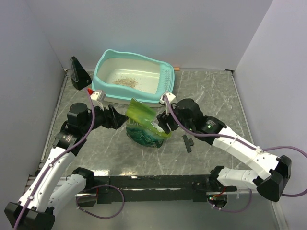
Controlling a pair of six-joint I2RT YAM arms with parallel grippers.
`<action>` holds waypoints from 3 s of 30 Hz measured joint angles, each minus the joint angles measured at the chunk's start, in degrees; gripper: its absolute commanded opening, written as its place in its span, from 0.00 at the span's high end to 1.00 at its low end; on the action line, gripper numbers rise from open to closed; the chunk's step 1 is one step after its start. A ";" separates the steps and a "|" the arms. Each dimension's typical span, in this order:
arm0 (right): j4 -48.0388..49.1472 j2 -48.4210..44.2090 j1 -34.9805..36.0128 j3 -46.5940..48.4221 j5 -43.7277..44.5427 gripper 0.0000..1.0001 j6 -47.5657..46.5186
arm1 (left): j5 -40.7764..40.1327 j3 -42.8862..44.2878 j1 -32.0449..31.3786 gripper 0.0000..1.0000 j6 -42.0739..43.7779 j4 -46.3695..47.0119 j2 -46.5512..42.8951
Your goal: Fill the litter box with clean litter
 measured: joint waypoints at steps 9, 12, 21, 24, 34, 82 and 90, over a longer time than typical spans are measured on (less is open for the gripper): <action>0.04 1.44 -2.64 -0.02 -12.26 0.27 0.37 | 0.07 0.00 0.00 0.20 0.00 -0.02 0.24; 0.02 2.49 -2.67 -0.04 -14.86 0.27 0.39 | 0.09 0.00 0.00 0.20 0.00 -0.02 0.24; 1.31 2.36 -3.65 -0.98 -15.06 0.26 1.75 | 0.28 0.00 0.00 0.19 0.00 -0.02 0.24; 1.44 1.18 -4.85 -1.20 -14.51 0.26 2.58 | 0.50 0.00 0.00 0.19 0.00 -0.02 0.24; 3.56 0.35 -6.93 -2.32 -13.44 0.26 4.44 | 0.87 0.00 0.00 0.19 0.00 -0.02 0.39; -0.48 5.53 5.84 0.52 2.12 1.00 -1.46 | 0.90 0.00 0.00 0.19 0.00 -0.02 0.46; -0.63 2.54 6.67 2.01 12.46 1.00 -5.07 | 0.90 0.00 0.00 0.19 0.00 -0.02 0.46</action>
